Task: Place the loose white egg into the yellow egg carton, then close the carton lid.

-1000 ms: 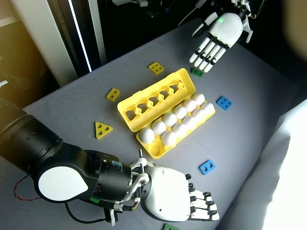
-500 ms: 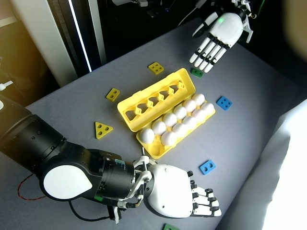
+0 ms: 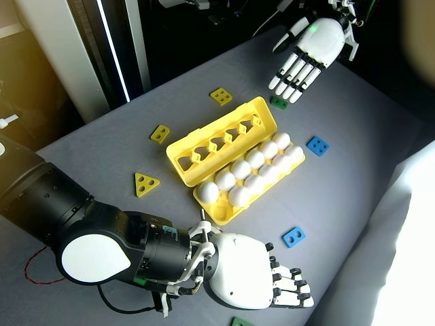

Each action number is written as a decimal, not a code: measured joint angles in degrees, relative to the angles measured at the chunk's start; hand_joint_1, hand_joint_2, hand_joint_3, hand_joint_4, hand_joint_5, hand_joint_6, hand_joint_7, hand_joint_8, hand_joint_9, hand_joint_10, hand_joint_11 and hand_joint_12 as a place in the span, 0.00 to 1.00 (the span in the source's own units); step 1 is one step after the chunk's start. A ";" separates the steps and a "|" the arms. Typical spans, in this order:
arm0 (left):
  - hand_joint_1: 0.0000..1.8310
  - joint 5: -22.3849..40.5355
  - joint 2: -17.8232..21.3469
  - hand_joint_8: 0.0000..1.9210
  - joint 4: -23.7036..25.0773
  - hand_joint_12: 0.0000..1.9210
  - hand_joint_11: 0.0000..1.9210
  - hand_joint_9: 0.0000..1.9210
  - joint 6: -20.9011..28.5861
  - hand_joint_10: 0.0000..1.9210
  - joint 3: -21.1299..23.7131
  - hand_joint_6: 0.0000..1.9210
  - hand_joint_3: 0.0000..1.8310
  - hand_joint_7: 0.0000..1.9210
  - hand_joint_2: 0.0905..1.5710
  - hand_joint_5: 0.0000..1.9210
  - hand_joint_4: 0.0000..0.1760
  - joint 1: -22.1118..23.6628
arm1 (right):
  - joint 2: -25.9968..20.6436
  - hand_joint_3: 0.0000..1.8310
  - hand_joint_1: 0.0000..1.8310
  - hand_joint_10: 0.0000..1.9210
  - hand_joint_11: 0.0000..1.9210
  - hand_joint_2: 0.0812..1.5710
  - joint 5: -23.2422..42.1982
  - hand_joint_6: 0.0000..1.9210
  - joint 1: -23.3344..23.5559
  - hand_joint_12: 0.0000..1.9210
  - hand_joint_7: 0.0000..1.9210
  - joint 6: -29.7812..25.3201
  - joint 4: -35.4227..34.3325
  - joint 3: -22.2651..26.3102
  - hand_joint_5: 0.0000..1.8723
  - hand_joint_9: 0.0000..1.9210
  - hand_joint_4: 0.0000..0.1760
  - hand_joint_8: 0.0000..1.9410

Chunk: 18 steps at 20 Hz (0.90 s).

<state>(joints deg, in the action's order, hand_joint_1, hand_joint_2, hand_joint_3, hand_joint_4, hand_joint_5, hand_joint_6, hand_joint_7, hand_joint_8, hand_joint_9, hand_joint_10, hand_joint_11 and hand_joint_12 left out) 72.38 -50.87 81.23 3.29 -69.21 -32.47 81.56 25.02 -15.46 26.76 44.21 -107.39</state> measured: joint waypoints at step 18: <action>0.00 -0.35 0.00 0.01 0.00 0.00 0.00 0.01 0.24 0.00 0.00 0.01 0.00 0.03 0.84 0.04 0.00 0.11 | 0.63 0.00 0.58 0.00 0.00 0.65 0.13 0.39 1.75 0.00 0.23 -5.46 4.94 0.33 0.60 0.10 1.00 0.00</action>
<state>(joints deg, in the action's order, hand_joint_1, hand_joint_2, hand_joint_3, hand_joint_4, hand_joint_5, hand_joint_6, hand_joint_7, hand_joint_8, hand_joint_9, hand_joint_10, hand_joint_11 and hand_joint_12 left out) 72.03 -50.87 81.23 3.53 -69.21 -32.36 82.19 25.15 -13.72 21.30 49.15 -107.07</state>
